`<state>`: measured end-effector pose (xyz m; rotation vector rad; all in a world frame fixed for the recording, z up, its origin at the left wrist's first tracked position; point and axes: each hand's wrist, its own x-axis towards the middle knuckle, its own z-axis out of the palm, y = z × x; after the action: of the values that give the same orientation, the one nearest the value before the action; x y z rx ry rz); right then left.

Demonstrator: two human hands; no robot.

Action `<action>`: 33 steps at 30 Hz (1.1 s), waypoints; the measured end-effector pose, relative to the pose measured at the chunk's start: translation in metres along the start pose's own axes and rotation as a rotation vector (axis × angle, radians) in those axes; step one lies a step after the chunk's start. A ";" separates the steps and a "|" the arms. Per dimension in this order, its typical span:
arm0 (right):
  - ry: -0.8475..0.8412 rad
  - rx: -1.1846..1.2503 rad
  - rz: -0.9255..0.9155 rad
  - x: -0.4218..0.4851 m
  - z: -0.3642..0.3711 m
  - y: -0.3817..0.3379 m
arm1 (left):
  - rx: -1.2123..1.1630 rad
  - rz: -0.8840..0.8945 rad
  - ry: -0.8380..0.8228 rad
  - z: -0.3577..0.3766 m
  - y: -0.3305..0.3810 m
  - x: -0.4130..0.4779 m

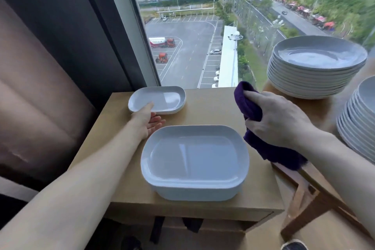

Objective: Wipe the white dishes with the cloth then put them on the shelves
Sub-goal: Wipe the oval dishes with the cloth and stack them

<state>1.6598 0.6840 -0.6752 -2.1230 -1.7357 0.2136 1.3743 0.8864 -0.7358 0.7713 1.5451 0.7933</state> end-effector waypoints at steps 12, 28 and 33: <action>-0.004 0.078 0.038 0.004 0.010 -0.003 | 0.009 0.071 0.044 0.013 0.025 -0.002; 0.148 0.120 0.062 -0.127 -0.108 -0.055 | -0.313 0.399 -0.163 -0.035 0.082 -0.176; 0.137 0.215 0.009 -0.192 -0.105 -0.086 | -0.428 0.417 -0.259 -0.056 0.031 -0.244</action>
<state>1.5768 0.4912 -0.5696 -1.9437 -1.5519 0.2406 1.3461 0.6967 -0.5715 0.8436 0.9450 1.2295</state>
